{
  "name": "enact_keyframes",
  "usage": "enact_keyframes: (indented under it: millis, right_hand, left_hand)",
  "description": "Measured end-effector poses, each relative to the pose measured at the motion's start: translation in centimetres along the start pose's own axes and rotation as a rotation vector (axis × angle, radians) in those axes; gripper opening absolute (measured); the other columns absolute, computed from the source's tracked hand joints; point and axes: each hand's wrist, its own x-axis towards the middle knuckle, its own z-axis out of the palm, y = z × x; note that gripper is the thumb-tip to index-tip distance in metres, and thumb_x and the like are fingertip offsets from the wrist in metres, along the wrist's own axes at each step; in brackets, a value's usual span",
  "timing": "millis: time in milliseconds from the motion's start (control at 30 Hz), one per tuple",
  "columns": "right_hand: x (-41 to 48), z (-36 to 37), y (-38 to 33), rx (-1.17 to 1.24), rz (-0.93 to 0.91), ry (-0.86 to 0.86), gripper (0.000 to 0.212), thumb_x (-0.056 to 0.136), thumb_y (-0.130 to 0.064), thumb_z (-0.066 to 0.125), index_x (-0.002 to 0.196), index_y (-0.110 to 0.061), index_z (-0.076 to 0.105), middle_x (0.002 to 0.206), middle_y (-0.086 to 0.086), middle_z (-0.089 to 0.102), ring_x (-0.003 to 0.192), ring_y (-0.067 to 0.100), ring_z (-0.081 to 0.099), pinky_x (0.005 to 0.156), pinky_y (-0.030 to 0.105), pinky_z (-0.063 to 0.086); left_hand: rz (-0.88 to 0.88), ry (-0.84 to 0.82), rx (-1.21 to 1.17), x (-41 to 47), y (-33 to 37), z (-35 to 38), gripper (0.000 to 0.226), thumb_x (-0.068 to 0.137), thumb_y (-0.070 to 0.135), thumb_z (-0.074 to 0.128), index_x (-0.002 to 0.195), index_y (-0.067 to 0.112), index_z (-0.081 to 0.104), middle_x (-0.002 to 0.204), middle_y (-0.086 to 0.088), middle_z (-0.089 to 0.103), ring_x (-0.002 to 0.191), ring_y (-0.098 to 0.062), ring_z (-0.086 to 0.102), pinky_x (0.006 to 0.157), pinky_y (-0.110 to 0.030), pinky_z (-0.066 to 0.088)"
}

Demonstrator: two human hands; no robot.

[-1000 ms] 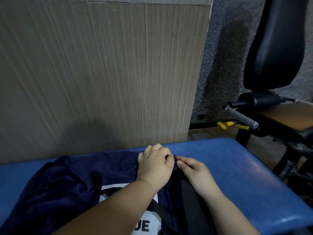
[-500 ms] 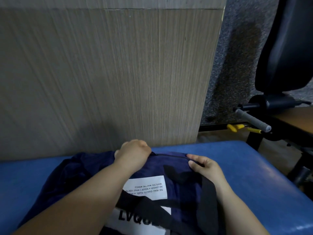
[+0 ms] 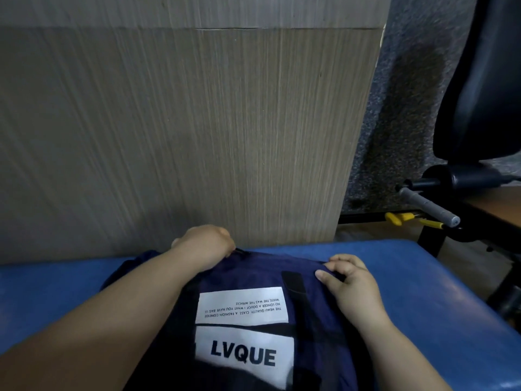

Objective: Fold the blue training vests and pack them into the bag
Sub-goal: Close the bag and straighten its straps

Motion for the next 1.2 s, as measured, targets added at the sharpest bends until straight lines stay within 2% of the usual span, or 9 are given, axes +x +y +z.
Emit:
enact_keyframes:
  millis: [267,367,433,600,700,867,1033,1100,1200]
  right_hand:
    - [-0.2,-0.7,0.1,-0.063,0.041,-0.062,0.016,0.082,-0.025,0.078,0.091,-0.032,0.067,0.112,-0.006,0.052,0.097,-0.001,0.054,0.084,0.005,0.031]
    - [-0.4,-2.0,0.5,-0.107,0.168,-0.205,0.052,0.080,-0.039,0.078,0.125,-0.029,0.053,0.118,-0.005,0.054,0.103,0.009,0.052,0.088,0.021,0.038]
    - [-0.9,-2.8,0.3,-0.073,0.223,-0.343,0.063,0.080,-0.042,0.077,0.129,-0.031,0.041,0.114,-0.010,0.058,0.100,0.006,0.056,0.083,0.018,0.042]
    - [-1.8,-4.9,1.0,-0.071,0.295,-0.616,0.089,0.060,-0.059,0.085,0.129,-0.035,0.035,0.121,-0.017,0.058,0.114,0.005,0.056,0.100,0.023,0.043]
    - [-2.2,-6.6,1.0,-0.068,0.383,-0.791,0.111,0.041,-0.049,0.093,0.136,-0.034,0.038,0.128,-0.018,0.054,0.120,0.007,0.053,0.103,0.031,0.045]
    - [-3.5,-7.9,0.8,-0.080,0.393,-0.748,0.092,0.058,-0.010,0.083,0.134,-0.031,0.036,0.102,0.006,0.064,0.069,0.014,0.062,0.057,0.026,0.047]
    - [-3.8,-8.6,0.4,-0.039,0.232,-0.578,0.068,0.076,0.000,0.077,0.118,-0.040,0.042,0.073,0.005,0.065,0.058,0.017,0.057,0.055,0.025,0.047]
    - [-4.1,-8.7,0.2,-0.025,0.172,-0.537,0.053,0.078,-0.001,0.076,0.113,-0.030,0.048,0.078,0.009,0.063,0.058,0.016,0.054,0.056,0.025,0.046]
    - [-4.3,-9.0,0.0,0.038,0.196,-0.577,0.048,0.071,-0.012,0.085,0.108,-0.028,0.058,0.109,0.015,0.063,0.075,0.015,0.060,0.067,0.022,0.048]
  left_hand:
    - [0.089,0.114,0.138,-1.9,-2.5,0.6,0.031,0.090,0.053,0.055,0.068,0.032,0.059,0.083,0.017,0.058,0.097,-0.014,0.055,0.096,-0.040,0.044]
    - [0.224,0.091,0.065,-3.0,-3.9,0.2,0.019,0.085,0.047,0.066,0.075,0.032,0.061,0.088,0.016,0.061,0.093,-0.010,0.059,0.089,-0.033,0.048]
    - [0.289,-0.048,0.039,-4.0,-5.1,-0.3,0.017,0.080,0.046,0.074,0.091,0.038,0.063,0.101,0.019,0.063,0.098,-0.002,0.058,0.087,-0.017,0.045]
    - [0.311,-0.328,0.140,-5.8,-6.6,-2.2,0.094,0.044,0.087,0.056,0.130,0.051,0.045,0.133,0.028,0.044,0.123,0.005,0.041,0.099,-0.012,0.030]
    - [0.328,-0.379,0.157,-6.3,-8.0,-3.3,0.103,0.032,0.097,0.046,0.126,0.057,0.039,0.137,0.033,0.037,0.127,0.009,0.037,0.103,-0.011,0.028]
    - [0.370,-0.474,0.152,-7.6,-11.3,-4.3,0.101,0.041,0.092,0.065,0.129,0.065,0.023,0.146,0.039,0.013,0.138,0.013,0.014,0.110,-0.007,0.013]
    - [0.341,-0.519,0.201,-8.4,-13.7,-4.2,0.128,0.035,0.079,0.080,0.135,0.067,0.001,0.149,0.040,0.004,0.141,0.012,0.006,0.117,-0.014,0.012]
    - [0.331,-0.437,0.194,-8.8,-13.5,-3.9,0.127,0.031,0.078,0.079,0.133,0.067,0.005,0.148,0.038,0.010,0.139,0.009,0.015,0.109,-0.008,0.016]
    - [0.329,-0.304,0.150,-9.0,-13.5,-3.4,0.104,0.058,0.043,0.091,0.130,0.062,0.018,0.144,0.030,0.016,0.135,0.004,0.022,0.103,-0.006,0.017]
